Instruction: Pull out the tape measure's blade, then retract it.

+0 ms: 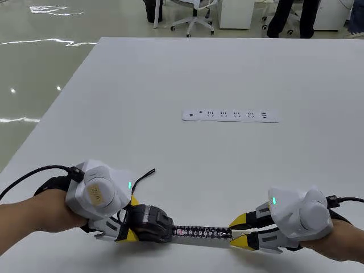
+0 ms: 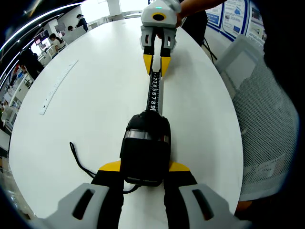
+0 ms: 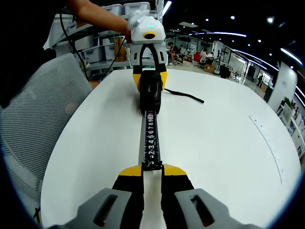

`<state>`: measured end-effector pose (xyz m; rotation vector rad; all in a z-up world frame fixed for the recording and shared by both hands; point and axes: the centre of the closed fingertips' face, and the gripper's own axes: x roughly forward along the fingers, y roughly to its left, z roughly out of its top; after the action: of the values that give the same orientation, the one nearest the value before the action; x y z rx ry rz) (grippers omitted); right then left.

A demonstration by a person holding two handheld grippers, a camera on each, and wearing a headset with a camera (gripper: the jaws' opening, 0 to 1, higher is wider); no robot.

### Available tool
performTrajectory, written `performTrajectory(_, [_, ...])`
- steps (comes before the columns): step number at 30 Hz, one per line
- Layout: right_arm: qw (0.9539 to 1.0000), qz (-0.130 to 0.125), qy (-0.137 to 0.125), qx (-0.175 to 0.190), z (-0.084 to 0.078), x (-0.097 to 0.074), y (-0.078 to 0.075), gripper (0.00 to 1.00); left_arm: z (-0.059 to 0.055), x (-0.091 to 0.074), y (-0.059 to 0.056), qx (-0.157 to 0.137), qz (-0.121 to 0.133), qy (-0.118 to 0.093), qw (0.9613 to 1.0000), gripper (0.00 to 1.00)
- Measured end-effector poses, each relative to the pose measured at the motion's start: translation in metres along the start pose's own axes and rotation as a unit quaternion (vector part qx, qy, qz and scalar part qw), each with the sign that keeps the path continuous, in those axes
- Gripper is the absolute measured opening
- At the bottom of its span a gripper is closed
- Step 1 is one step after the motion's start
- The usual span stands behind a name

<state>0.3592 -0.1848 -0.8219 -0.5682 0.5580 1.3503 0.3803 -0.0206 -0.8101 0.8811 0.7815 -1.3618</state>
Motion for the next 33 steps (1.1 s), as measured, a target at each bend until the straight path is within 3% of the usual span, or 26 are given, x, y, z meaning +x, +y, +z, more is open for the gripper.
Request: performTrajectory(33, [1.0, -0.001, -0.005, 0.008, -0.005, -0.016, 0.002, 0.11, -0.002, -0.001, 0.0, -0.001, 0.0, -0.001, 1.0, 0.27])
